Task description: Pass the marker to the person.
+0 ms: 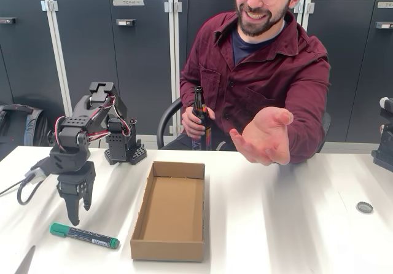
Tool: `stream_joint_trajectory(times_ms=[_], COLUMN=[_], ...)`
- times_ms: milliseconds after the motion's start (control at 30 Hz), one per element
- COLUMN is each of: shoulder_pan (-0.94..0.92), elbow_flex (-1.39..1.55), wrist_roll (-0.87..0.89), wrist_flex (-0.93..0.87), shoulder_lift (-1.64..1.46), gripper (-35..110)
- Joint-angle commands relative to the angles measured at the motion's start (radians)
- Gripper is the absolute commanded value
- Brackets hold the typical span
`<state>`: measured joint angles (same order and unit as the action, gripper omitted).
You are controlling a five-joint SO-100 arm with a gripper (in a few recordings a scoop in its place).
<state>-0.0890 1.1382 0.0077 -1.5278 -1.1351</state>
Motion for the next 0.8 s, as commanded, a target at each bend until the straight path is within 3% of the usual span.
stream_joint_trajectory(times_ms=[0,767], shoulder_pan=[0.009,-0.058], elbow_flex=[-0.101,0.017], wrist_roll=[-0.031,-0.02], wrist_flex=[-0.011,0.166], shoulder_lift=[-0.041,0.16], gripper=[29,29])
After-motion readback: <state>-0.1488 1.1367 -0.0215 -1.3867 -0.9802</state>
